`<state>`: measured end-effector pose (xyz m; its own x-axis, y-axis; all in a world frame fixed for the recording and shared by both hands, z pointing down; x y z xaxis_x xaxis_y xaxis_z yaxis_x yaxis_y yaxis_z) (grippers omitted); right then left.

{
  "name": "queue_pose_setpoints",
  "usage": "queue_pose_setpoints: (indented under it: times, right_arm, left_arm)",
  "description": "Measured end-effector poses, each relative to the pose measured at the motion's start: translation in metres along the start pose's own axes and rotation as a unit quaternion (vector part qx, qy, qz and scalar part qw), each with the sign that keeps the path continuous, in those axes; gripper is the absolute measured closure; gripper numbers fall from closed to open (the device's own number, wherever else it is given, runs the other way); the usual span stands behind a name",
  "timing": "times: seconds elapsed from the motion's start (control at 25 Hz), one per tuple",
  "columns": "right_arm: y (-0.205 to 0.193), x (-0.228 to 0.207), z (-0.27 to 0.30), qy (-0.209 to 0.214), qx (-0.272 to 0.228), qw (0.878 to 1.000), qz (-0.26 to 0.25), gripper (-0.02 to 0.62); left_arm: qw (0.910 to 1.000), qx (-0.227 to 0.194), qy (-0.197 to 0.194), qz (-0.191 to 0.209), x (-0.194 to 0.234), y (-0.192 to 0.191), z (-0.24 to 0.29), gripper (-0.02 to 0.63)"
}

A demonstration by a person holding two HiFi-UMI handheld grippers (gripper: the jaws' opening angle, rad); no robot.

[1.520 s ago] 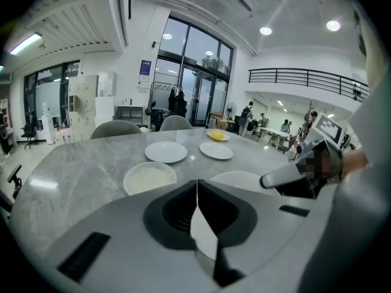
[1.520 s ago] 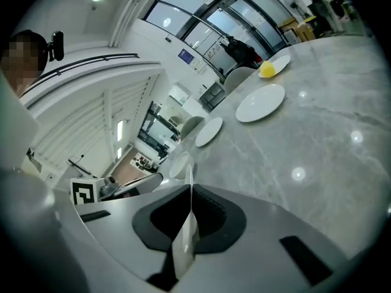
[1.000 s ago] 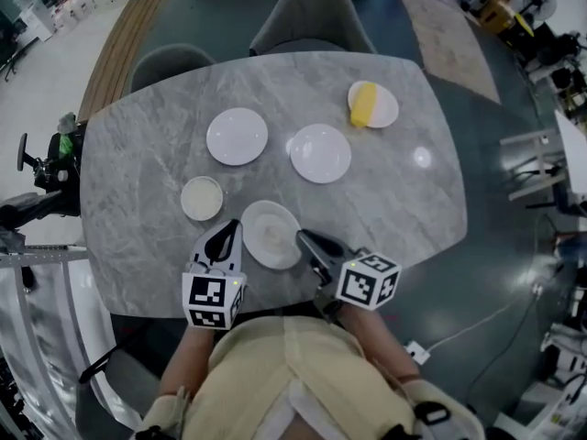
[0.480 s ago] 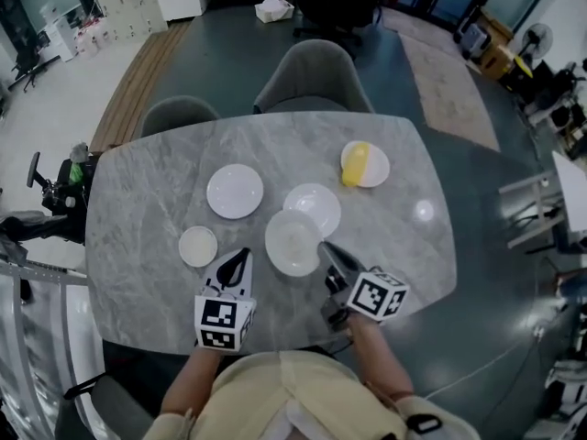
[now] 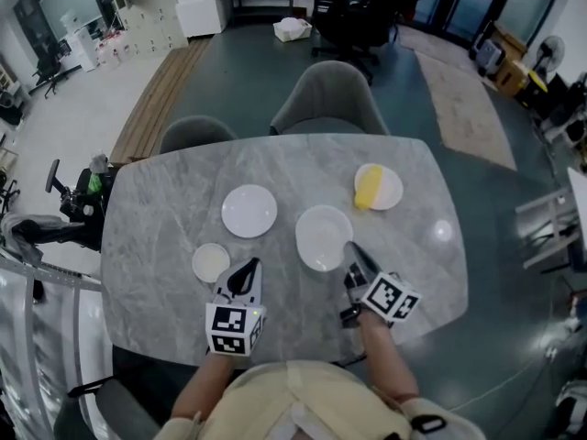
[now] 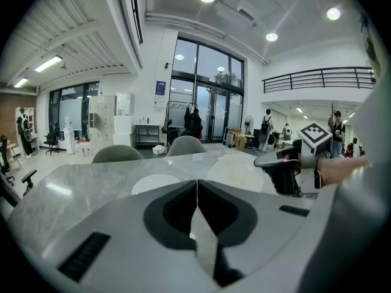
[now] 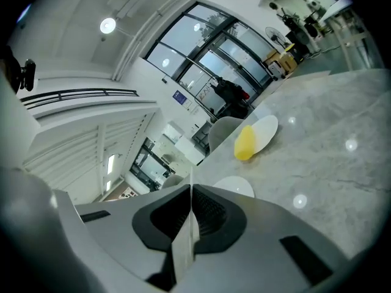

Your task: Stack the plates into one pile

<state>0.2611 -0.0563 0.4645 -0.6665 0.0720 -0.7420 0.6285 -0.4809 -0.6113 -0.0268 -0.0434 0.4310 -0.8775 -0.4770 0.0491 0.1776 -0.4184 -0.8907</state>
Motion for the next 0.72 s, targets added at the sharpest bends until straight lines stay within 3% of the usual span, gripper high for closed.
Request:
queue_pose_setpoints:
  times: [0.52, 0.72]
  right_arm:
    - [0.004, -0.026, 0.019, -0.022, -0.03, 0.999, 0.034, 0.583]
    - [-0.004, -0.047, 0.02, -0.088, -0.024, 0.995, 0.031, 0.581]
  left_arm:
    - [0.9993, -0.003, 0.036, -0.004, 0.001, 0.0, -0.004, 0.603]
    - [0.9989, -0.003, 0.046, -0.004, 0.002, -0.007, -0.008, 0.603]
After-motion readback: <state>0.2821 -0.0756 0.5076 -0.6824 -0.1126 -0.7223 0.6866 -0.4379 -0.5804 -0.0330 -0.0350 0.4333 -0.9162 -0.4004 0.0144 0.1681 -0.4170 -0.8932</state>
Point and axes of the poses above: the fingertips, and each gripper's own axes: z forward along the fingers, x to its left, y out of its top, the point moved 9 cm from there along -z, backward along the fingers, and after that the axes turned 1 degree about y, right-handed, at the moved point
